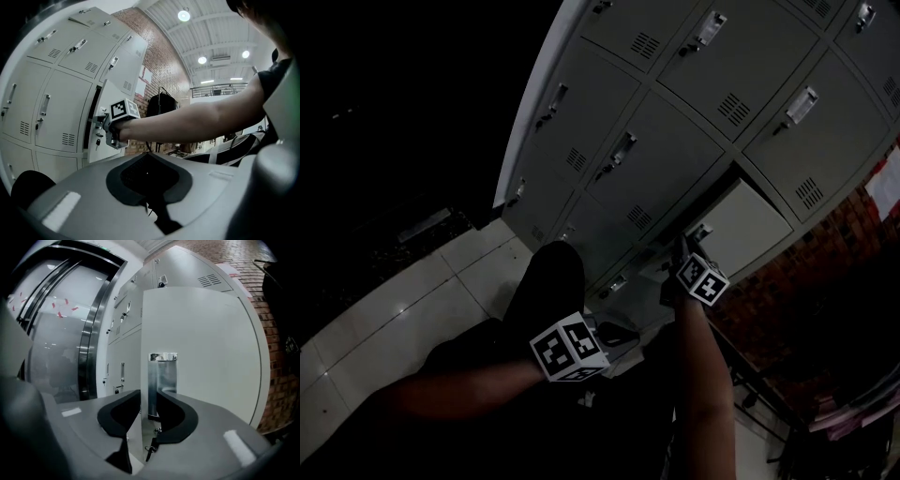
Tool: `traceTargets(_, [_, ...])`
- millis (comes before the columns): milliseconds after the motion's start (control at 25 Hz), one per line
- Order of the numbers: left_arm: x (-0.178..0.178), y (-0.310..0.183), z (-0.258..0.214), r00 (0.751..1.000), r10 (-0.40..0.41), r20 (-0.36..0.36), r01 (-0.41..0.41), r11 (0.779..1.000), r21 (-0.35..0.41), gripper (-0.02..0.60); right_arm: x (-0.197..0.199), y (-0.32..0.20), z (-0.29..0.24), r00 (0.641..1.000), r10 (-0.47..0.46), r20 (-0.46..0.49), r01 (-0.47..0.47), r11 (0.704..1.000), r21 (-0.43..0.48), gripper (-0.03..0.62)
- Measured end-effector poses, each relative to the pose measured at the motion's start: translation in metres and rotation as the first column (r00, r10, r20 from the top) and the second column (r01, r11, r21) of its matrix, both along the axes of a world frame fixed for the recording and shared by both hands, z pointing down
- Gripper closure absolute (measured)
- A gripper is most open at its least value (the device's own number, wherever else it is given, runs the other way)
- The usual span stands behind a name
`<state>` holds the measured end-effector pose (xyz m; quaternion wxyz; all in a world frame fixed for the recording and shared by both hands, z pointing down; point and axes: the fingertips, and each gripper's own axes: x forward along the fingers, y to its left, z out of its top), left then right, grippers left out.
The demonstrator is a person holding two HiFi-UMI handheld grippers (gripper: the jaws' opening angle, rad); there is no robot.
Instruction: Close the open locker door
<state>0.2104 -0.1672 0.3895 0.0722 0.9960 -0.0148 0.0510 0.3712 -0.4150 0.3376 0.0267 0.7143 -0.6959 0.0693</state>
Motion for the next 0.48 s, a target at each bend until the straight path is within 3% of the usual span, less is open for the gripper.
traceTargets(240, [-0.004, 0.0, -0.005, 1.0, -0.003, -0.01, 0.003, 1.0, 0.018, 0.569, 0.011, -0.033, -0.005, 0.998, 0.036, -0.049, -0.037, 0.999, -0.019, 0.485])
traceTargets(480, [-0.005, 0.001, -0.006, 1.0, -0.001, 0.004, 0.001, 0.999, 0.035, 0.569, 0.015, -0.058, -0.004, 0.999, 0.028, -0.023, -0.029, 0.999, -0.024, 0.491])
